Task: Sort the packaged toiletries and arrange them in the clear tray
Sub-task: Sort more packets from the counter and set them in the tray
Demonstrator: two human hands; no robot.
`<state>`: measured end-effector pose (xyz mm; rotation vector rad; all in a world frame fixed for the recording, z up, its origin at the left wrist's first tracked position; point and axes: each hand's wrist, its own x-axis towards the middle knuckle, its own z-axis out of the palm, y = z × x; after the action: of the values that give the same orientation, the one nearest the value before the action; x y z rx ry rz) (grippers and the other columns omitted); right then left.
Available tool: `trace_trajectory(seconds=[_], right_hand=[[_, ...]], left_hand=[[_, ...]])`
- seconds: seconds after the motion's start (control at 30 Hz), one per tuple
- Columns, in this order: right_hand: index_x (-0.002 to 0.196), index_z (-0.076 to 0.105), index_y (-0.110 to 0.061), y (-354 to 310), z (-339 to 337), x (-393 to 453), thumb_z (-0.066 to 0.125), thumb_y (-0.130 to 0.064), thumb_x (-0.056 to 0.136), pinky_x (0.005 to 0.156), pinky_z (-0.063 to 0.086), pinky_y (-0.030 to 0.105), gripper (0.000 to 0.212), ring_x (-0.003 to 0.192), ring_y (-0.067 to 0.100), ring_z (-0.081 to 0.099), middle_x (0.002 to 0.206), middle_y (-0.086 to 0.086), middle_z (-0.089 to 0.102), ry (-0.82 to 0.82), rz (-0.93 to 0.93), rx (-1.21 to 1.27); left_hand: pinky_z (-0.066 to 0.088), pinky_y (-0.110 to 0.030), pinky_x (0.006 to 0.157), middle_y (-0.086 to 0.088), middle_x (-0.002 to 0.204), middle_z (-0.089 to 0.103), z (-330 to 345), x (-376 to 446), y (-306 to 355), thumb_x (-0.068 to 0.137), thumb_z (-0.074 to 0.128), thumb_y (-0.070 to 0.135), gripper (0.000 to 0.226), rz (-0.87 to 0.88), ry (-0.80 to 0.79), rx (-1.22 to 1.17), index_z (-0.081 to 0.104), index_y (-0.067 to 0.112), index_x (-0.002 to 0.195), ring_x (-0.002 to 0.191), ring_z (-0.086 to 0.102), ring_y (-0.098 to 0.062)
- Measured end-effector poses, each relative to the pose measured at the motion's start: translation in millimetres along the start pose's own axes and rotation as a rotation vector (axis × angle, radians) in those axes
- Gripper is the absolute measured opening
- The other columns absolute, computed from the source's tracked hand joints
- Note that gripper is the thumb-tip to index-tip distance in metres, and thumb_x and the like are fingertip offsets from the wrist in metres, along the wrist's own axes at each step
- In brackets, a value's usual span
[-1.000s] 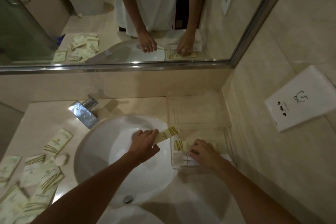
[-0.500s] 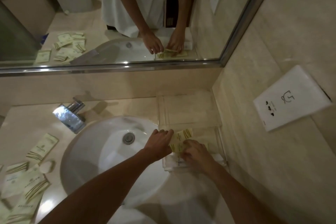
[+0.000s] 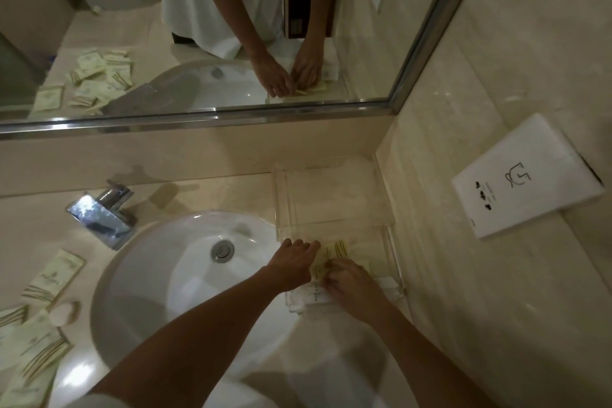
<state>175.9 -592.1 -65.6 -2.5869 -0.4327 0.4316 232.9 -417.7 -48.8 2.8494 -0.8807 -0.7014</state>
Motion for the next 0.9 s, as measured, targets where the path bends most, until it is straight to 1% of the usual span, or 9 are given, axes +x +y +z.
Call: trace_trajectory(seconds=[0.07,0.13,0.27,0.37,0.43,0.53,0.7,0.8,0.9], right_hand=[[0.094,0.070,-0.018,1,0,-2,0.042,-0.035,0.091,0.090,0.048,0.030,0.034,0.102,0.012,0.054,0.104,-0.004,0.065,0.035,0.008,0.029],[0.092,0.069,-0.017,3,0,-4,0.045,-0.033,0.092,0.091,0.046,0.028,0.029,0.101,0.011,0.054,0.101,-0.003,0.063,0.065,0.028,0.054],[0.082,0.065,-0.012,9,-7,-7,0.048,-0.028,0.093,0.089,0.041,0.022,0.025,0.094,0.012,0.053,0.093,0.001,0.059,0.130,0.082,0.070],[0.079,0.064,-0.013,12,-14,-9,0.048,-0.029,0.092,0.078,0.048,0.028,0.026,0.090,0.013,0.054,0.089,-0.001,0.058,0.178,0.118,0.030],[0.080,0.065,-0.015,17,-19,-10,0.051,-0.028,0.091,0.072,0.047,0.027,0.022,0.090,0.010,0.055,0.090,-0.004,0.059,0.213,0.165,0.007],[0.080,0.066,-0.019,23,-26,-9,0.051,-0.032,0.091,0.073,0.047,0.027,0.022,0.088,0.008,0.055,0.090,-0.008,0.059,0.241,0.206,0.026],[0.078,0.066,-0.015,29,-33,-5,0.055,-0.024,0.088,0.073,0.048,0.030,0.017,0.083,0.015,0.058,0.084,-0.002,0.061,0.302,0.227,0.082],[0.077,0.066,-0.015,30,-34,-1,0.055,-0.025,0.088,0.071,0.049,0.030,0.019,0.080,0.016,0.058,0.082,-0.002,0.060,0.313,0.238,0.082],[0.077,0.066,-0.014,27,-38,2,0.059,-0.021,0.088,0.070,0.048,0.029,0.014,0.079,0.016,0.058,0.083,-0.002,0.061,0.323,0.239,0.079]], left_hand=[[0.035,-0.040,0.094,-0.010,0.126,0.056,0,2,0,0.086,0.055,0.019,0.060,0.030,-0.017,0.018,0.030,0.011,0.139,0.111,0.049,-0.030],[0.034,-0.040,0.097,-0.010,0.132,0.049,0,4,-1,0.090,0.056,0.028,0.062,0.066,-0.022,0.038,0.026,0.015,0.143,0.117,0.046,-0.029],[0.035,-0.041,0.096,-0.011,0.134,0.041,3,7,-1,0.092,0.054,0.037,0.069,0.121,-0.022,0.088,0.015,0.026,0.148,0.116,0.042,-0.029],[0.036,-0.041,0.094,-0.011,0.133,0.039,5,8,2,0.094,0.053,0.030,0.070,0.138,-0.044,0.114,0.010,0.032,0.149,0.114,0.042,-0.029],[0.037,-0.040,0.092,-0.011,0.132,0.040,5,7,5,0.092,0.054,0.016,0.073,0.135,-0.034,0.113,0.011,0.032,0.149,0.111,0.042,-0.028],[0.037,-0.038,0.090,-0.009,0.130,0.041,4,6,10,0.088,0.053,0.003,0.073,0.139,-0.021,0.055,0.019,0.030,0.147,0.109,0.041,-0.027],[0.042,-0.039,0.088,-0.010,0.128,0.041,4,4,11,0.088,0.051,0.000,0.070,0.120,-0.037,-0.053,0.025,0.029,0.147,0.107,0.043,-0.027],[0.046,-0.041,0.085,-0.011,0.126,0.040,7,2,11,0.089,0.050,0.002,0.069,0.110,-0.058,-0.092,0.025,0.030,0.147,0.105,0.044,-0.028],[0.047,-0.043,0.085,-0.011,0.126,0.039,8,0,11,0.088,0.052,0.002,0.071,0.107,-0.074,-0.103,0.023,0.030,0.147,0.106,0.044,-0.028]])
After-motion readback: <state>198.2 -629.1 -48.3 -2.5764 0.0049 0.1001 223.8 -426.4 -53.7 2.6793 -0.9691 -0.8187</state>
